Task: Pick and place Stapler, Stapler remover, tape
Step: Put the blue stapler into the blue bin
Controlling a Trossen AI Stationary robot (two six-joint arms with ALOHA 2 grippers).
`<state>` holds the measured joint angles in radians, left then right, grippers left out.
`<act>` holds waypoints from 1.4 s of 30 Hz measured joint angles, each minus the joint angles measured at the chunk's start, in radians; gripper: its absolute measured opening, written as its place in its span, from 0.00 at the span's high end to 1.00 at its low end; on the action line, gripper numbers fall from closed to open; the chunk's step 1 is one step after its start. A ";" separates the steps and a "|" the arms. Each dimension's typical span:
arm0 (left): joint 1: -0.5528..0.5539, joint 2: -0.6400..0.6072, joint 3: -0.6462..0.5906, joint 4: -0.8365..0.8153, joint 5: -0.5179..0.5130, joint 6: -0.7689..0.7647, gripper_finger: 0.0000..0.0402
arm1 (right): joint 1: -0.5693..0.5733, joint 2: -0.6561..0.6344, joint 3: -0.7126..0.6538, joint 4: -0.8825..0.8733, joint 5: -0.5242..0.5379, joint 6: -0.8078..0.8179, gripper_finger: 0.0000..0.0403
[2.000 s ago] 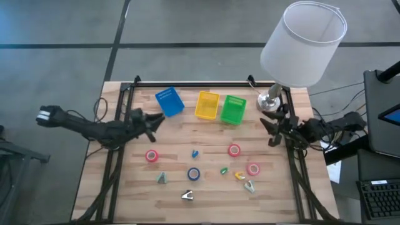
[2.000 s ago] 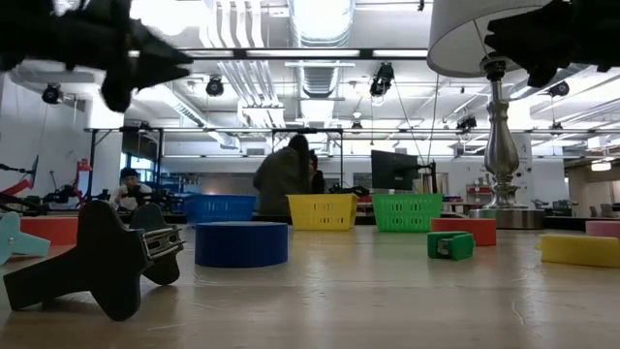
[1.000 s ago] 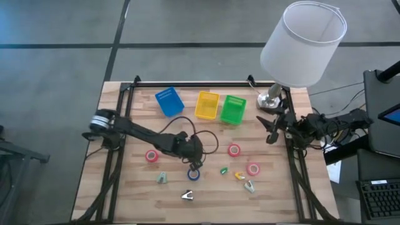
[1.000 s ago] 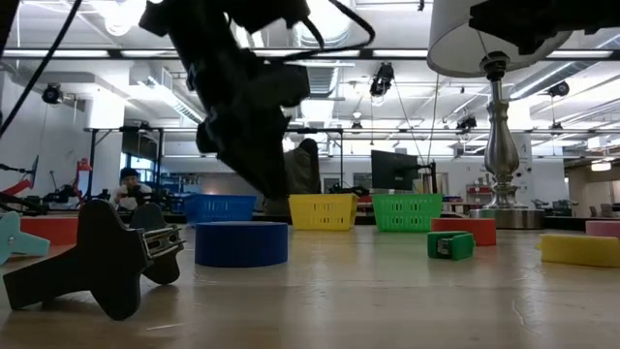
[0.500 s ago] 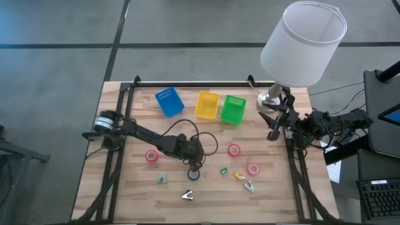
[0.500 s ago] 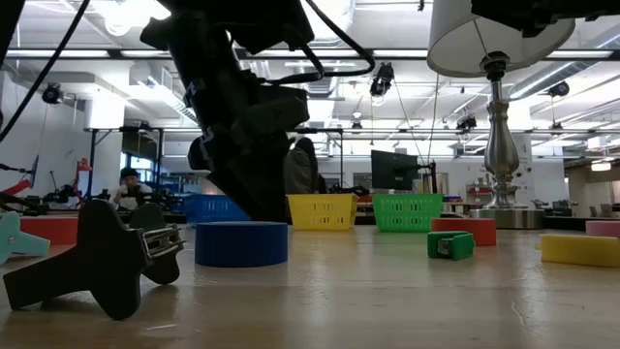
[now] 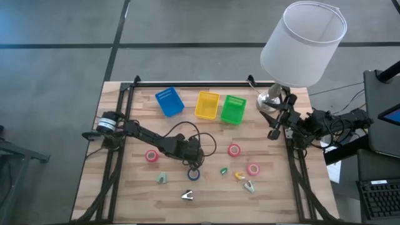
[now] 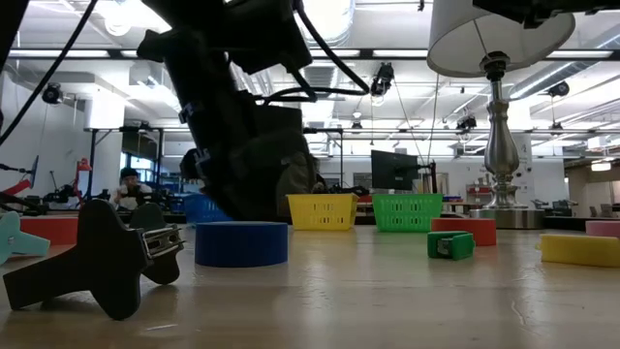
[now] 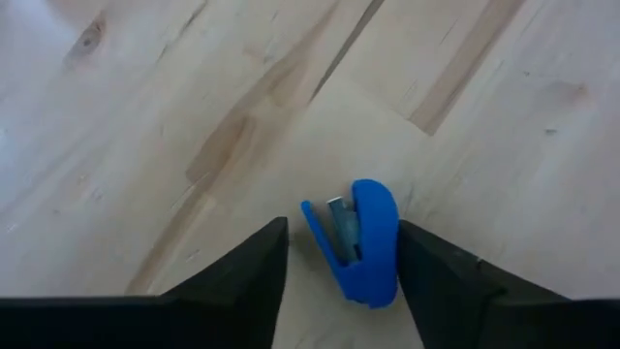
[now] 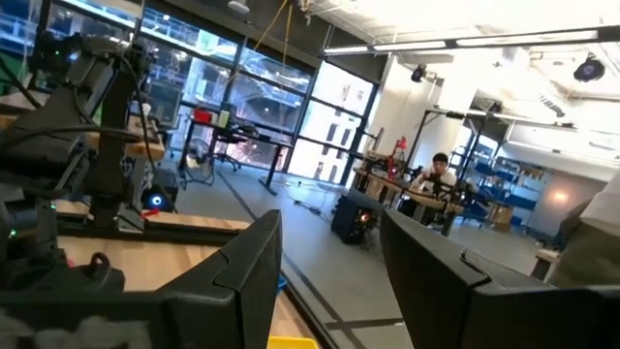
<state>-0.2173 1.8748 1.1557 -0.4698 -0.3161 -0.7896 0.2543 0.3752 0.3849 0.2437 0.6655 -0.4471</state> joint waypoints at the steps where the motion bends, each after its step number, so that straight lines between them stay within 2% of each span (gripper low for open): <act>1: 0.000 0.000 0.000 0.001 0.000 0.002 0.57 | 0.000 0.000 0.000 0.000 0.000 -0.001 0.57; 5: 0.000 0.002 0.000 0.006 0.000 0.010 0.70 | 0.000 0.000 0.000 -0.001 0.000 0.010 0.58; 8: 0.000 0.002 0.000 0.007 0.000 0.017 0.80 | 0.000 0.001 0.000 -0.001 0.000 0.076 0.58; 11: 0.000 0.002 0.000 0.007 -0.001 0.038 0.86 | 0.000 0.005 0.000 -0.019 0.000 0.114 0.58; 15: 0.000 -0.005 0.002 0.000 -0.030 0.077 0.87 | 0.000 0.029 0.000 -0.054 -0.006 0.134 0.58; 18: 0.010 -0.033 0.005 -0.026 -0.070 0.111 0.83 | 0.000 0.065 0.028 -0.120 -0.015 0.216 0.58; 23: 0.068 -0.100 0.029 -0.201 -0.125 0.139 0.82 | 0.000 0.163 0.091 -0.216 -0.015 0.323 0.58; 28: 0.173 -0.188 0.053 -0.364 -0.239 0.211 0.84 | 0.001 0.275 0.125 -0.235 -0.019 0.362 0.58; 32: 0.302 -0.256 0.051 -0.429 -0.262 0.300 0.83 | 0.001 0.367 0.162 -0.241 -0.018 0.370 0.58; 35: 0.421 -0.288 0.050 -0.437 -0.252 0.417 0.83 | 0.000 0.430 0.186 -0.241 -0.018 0.369 0.58; 37: 0.504 -0.290 0.048 -0.424 -0.211 0.511 0.83 | 0.000 0.467 0.201 -0.242 -0.018 0.366 0.58; 42: 0.684 -0.259 0.006 -0.303 0.030 0.662 0.83 | 0.000 0.549 0.236 -0.244 -0.018 0.366 0.58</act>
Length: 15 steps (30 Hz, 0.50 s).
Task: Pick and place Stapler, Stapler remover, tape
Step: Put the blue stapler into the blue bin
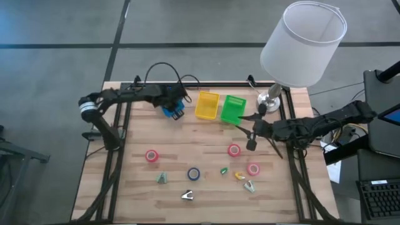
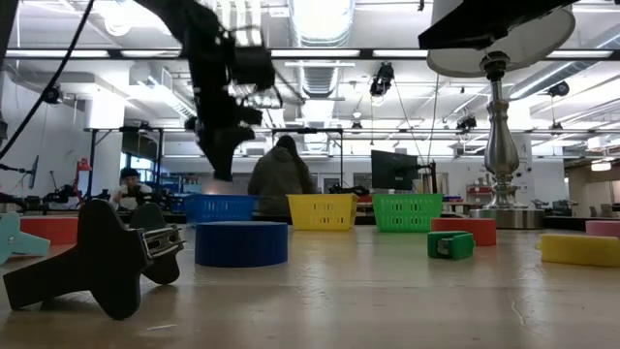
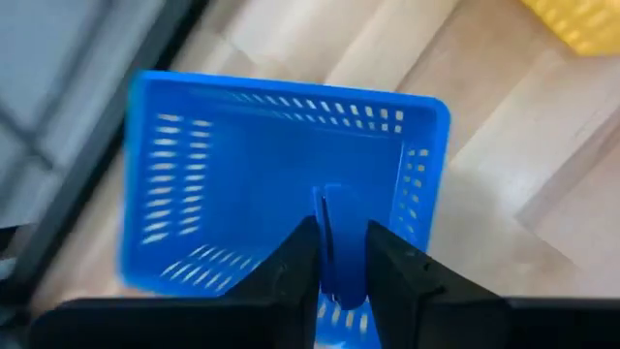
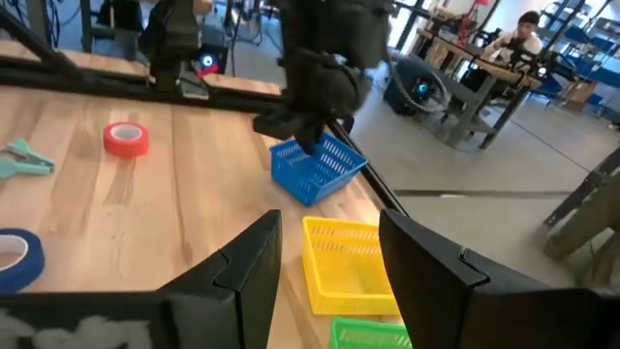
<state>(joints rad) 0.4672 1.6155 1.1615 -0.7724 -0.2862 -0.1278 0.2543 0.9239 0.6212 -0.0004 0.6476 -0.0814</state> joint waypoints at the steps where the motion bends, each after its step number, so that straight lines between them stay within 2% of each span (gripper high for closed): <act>1: 0.026 0.011 -0.012 0.022 0.030 0.025 0.83 | 0.000 0.014 0.006 0.000 0.000 0.000 0.58; 7: 0.111 0.056 -0.058 0.071 -0.027 0.116 0.82 | 0.000 0.080 0.037 -0.001 0.000 0.001 0.58; 15: 0.141 0.093 -0.084 0.194 -0.064 0.188 0.78 | 0.000 0.158 0.059 -0.004 0.000 0.004 0.58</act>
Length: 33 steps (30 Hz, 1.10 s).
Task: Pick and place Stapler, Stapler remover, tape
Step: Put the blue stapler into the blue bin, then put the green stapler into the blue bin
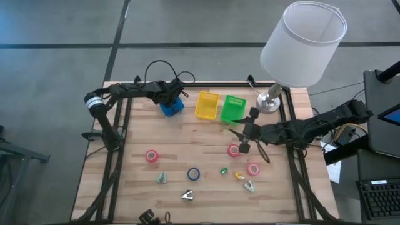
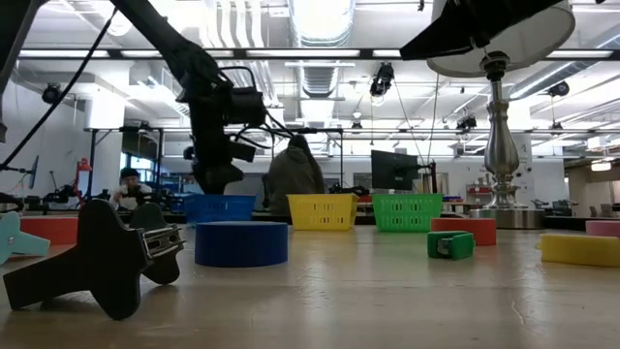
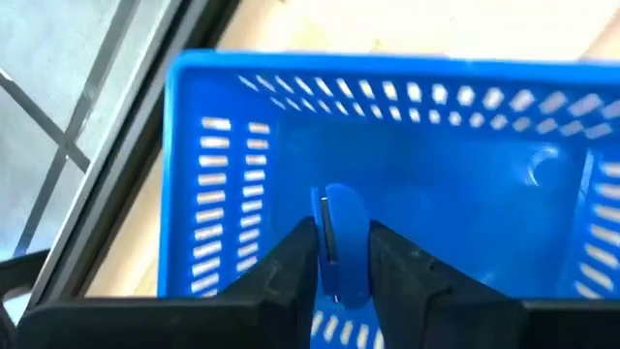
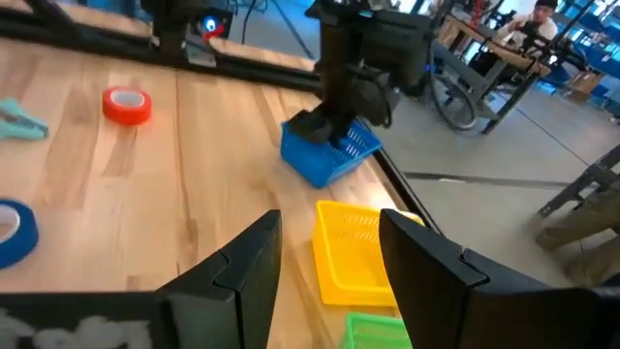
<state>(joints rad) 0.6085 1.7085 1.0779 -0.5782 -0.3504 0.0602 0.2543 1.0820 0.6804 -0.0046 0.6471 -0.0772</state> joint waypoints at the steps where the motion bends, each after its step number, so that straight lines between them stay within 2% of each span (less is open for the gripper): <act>1: 0.003 0.005 0.000 0.010 0.000 0.003 0.76 | 0.000 0.011 0.002 -0.001 -0.003 0.000 0.58; 4: 0.011 0.020 0.000 0.022 0.001 0.010 0.72 | 0.000 0.037 0.006 -0.004 -0.096 0.000 0.58; 11: 0.021 0.027 0.000 0.018 -0.001 0.046 0.63 | 0.001 0.119 0.026 -0.050 -0.601 0.033 0.58; 14: 0.023 0.027 0.000 0.019 -0.050 0.069 0.61 | 0.001 0.189 0.027 -0.037 -0.747 0.027 0.58; 17: 0.027 0.027 0.000 0.018 -0.089 0.084 0.59 | 0.001 0.280 0.036 -0.045 -0.775 0.023 0.58; 22: 0.018 0.027 0.017 0.015 -0.090 0.096 0.60 | 0.000 0.423 0.089 -0.044 -0.776 -0.008 0.58; 26: 0.004 0.004 0.053 0.008 -0.090 0.101 0.61 | 0.001 0.513 0.140 -0.056 -0.779 0.029 0.58; 33: -0.048 -0.123 0.091 0.000 -0.071 0.056 0.65 | 0.001 0.612 0.248 -0.281 -0.778 0.023 0.58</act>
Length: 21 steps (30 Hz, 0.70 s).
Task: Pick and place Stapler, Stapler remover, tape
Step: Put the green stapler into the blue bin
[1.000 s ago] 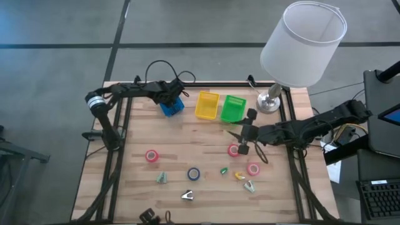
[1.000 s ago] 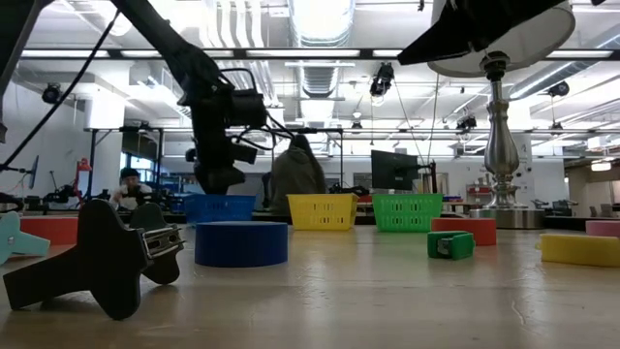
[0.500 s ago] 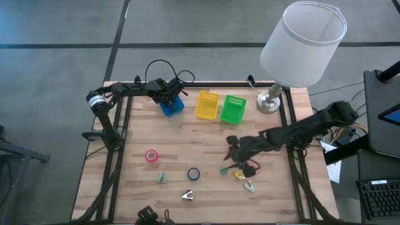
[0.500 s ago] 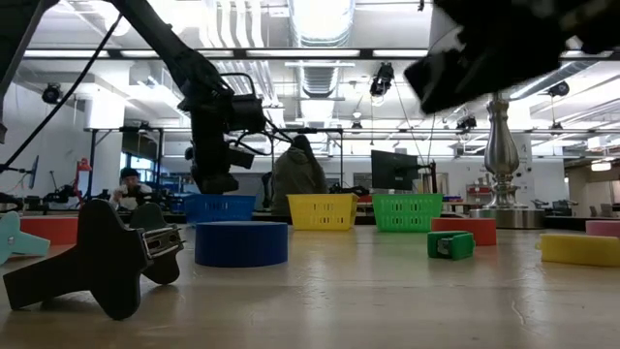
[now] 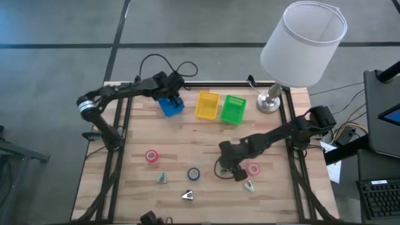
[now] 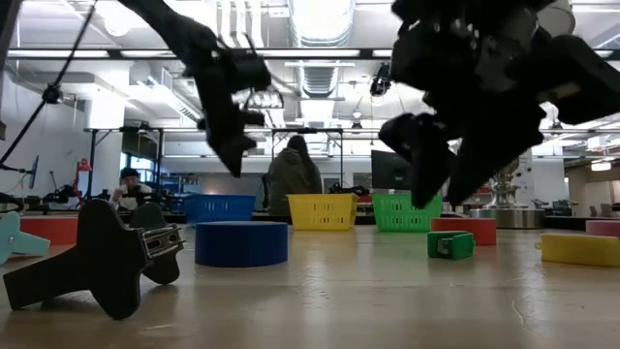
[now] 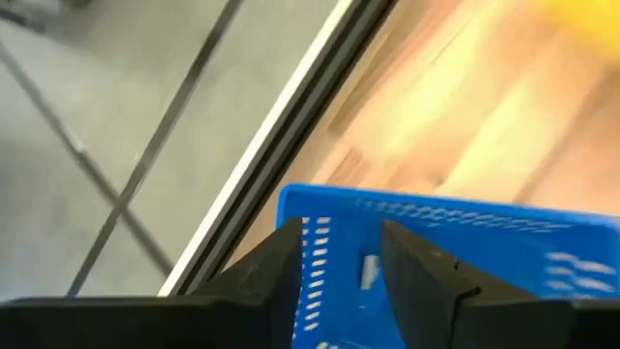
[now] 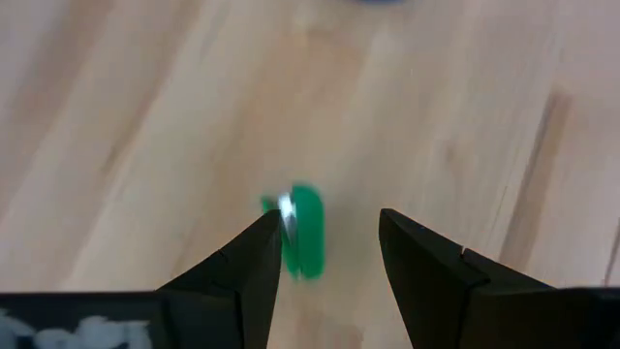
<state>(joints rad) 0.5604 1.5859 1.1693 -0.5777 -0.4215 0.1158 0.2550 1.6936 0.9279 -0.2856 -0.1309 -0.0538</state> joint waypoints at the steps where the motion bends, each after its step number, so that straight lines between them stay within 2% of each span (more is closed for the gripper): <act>1: -0.011 -0.024 0.001 0.003 0.012 -0.009 0.66 | 0.000 0.007 0.012 -0.044 0.000 0.004 0.58; 4: -0.047 -0.094 -0.005 0.001 0.043 -0.048 0.68 | 0.004 0.032 0.031 -0.079 0.000 0.030 0.58; 12: -0.160 -0.243 -0.012 0.005 0.047 -0.119 0.71 | 0.014 0.104 0.034 -0.062 0.006 0.048 0.58; 18: -0.250 -0.300 -0.013 0.004 0.051 -0.143 0.71 | 0.018 0.134 0.035 -0.041 0.027 0.039 0.58; 21: -0.296 -0.301 -0.013 0.007 0.062 -0.162 0.71 | 0.018 0.128 0.034 -0.039 0.028 0.047 0.62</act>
<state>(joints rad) 0.2647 1.2854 1.1565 -0.5712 -0.3594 -0.0457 0.2726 1.8218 0.9615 -0.3241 -0.1033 -0.0068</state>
